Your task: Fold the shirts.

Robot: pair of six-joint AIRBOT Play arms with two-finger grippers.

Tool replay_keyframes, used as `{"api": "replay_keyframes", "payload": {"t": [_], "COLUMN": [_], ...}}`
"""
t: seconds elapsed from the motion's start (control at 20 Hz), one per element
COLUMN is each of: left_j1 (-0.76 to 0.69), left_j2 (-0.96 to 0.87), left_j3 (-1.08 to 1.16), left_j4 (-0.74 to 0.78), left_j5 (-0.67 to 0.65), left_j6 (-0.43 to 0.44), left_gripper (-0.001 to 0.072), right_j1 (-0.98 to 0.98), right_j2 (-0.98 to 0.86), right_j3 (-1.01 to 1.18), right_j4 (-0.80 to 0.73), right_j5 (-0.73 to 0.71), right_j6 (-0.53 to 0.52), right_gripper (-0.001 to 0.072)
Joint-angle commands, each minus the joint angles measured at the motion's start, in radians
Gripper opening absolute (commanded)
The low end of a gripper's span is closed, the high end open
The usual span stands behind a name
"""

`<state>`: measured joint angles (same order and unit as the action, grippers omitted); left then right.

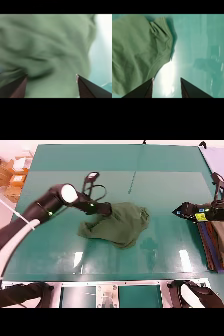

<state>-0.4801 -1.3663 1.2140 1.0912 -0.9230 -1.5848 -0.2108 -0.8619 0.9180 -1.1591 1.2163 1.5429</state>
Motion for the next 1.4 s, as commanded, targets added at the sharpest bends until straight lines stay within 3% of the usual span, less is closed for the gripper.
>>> {"api": "replay_keyframes", "payload": {"t": [0.0, 0.2, 0.4, 0.55, 0.75, 0.9, 1.05, 1.15, 1.2, 1.35], "left_j1": [0.163, 0.381, 0.431, 0.424, 0.414, 0.414, 0.414, 0.410, 0.396, 0.324], "left_j2": [0.019, 0.050, 0.048, 0.047, 0.047, 0.047, 0.047, 0.047, 0.047, 0.011], "left_j3": [0.056, 0.045, -0.047, -0.113, -0.235, -0.354, -0.433, -0.461, -0.470, -0.485], "left_j4": [0.065, 0.092, 0.081, -0.085, -0.051, -0.077, -0.230, -0.340, -0.341, -0.336], "left_j5": [-0.177, -0.250, -0.150, -0.216, -0.332, -0.230, -0.076, -0.013, 0.002, 0.032], "left_j6": [-0.005, -0.004, 0.008, 0.110, 0.127, 0.127, 0.152, 0.208, 0.210, 0.206], "left_gripper": [0.0710, 0.0709, 0.0709, 0.0709, 0.0709, 0.0709, 0.0709, 0.0708, 0.0708, 0.0708], "right_j1": [-0.003, 0.046, 0.153, 0.116, 0.089, 0.091, 0.102, 0.111, 0.114, 0.116], "right_j2": [-0.090, -0.167, -0.193, -0.289, -0.501, -0.648, -0.724, -0.739, -0.741, -0.741], "right_j3": [-0.001, -0.154, -0.374, -0.293, -0.060, 0.067, 0.117, 0.120, 0.120, 0.121], "right_j4": [0.063, 0.196, 0.273, 0.281, 0.277, 0.288, 0.311, 0.320, 0.328, 0.388], "right_j5": [0.053, 0.042, -0.187, -0.246, -0.223, -0.170, -0.143, -0.144, -0.144, -0.145], "right_j6": [-0.005, -0.087, -0.088, -0.118, -0.189, -0.193, -0.199, -0.220, -0.220, -0.250], "right_gripper": [0.0403, 0.0431, 0.0431, 0.0431, 0.0431, 0.0430, 0.0427, 0.0345, 0.0344, 0.0249]}}
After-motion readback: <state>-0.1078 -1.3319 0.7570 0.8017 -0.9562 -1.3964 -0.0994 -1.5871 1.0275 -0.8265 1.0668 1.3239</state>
